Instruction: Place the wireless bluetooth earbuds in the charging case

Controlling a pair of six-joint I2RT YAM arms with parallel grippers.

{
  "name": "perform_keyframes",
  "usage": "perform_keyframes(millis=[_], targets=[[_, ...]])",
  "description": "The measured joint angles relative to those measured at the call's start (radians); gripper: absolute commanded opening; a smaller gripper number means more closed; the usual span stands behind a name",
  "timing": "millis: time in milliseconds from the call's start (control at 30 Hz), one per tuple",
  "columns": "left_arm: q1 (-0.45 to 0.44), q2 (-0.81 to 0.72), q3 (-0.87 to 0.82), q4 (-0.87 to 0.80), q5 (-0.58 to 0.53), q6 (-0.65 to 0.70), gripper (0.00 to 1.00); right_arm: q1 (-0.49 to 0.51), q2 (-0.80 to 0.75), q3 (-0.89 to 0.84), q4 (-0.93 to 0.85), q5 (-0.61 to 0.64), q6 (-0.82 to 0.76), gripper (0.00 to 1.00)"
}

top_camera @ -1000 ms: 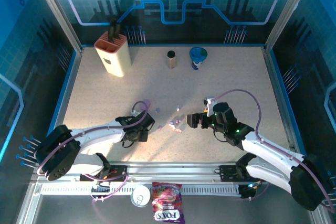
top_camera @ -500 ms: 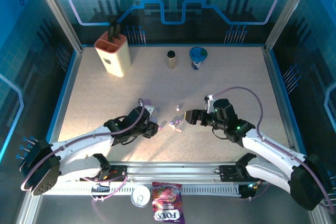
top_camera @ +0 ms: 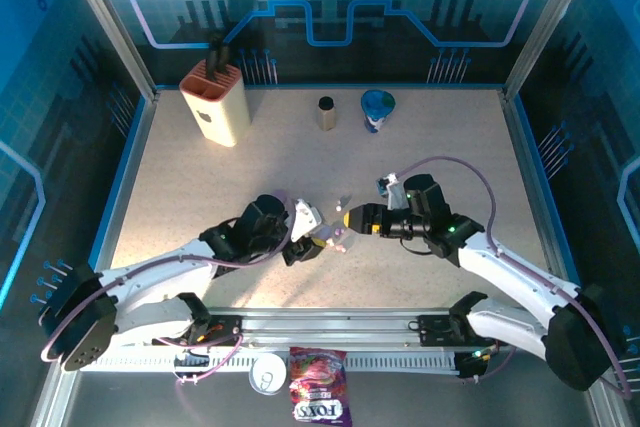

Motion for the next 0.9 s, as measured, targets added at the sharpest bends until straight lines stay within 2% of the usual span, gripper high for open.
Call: perform_keyframes(millis=[333, 900], targets=[[-0.001, 0.085, 0.085, 0.019, 0.066, 0.101, 0.32, 0.008, 0.062, 0.0, 0.06, -0.101, 0.012, 0.69], [-0.015, 0.169, 0.127, 0.056, 0.068, 0.126, 0.32, 0.016, 0.132, 0.0, 0.123, -0.146, 0.077, 0.38]])
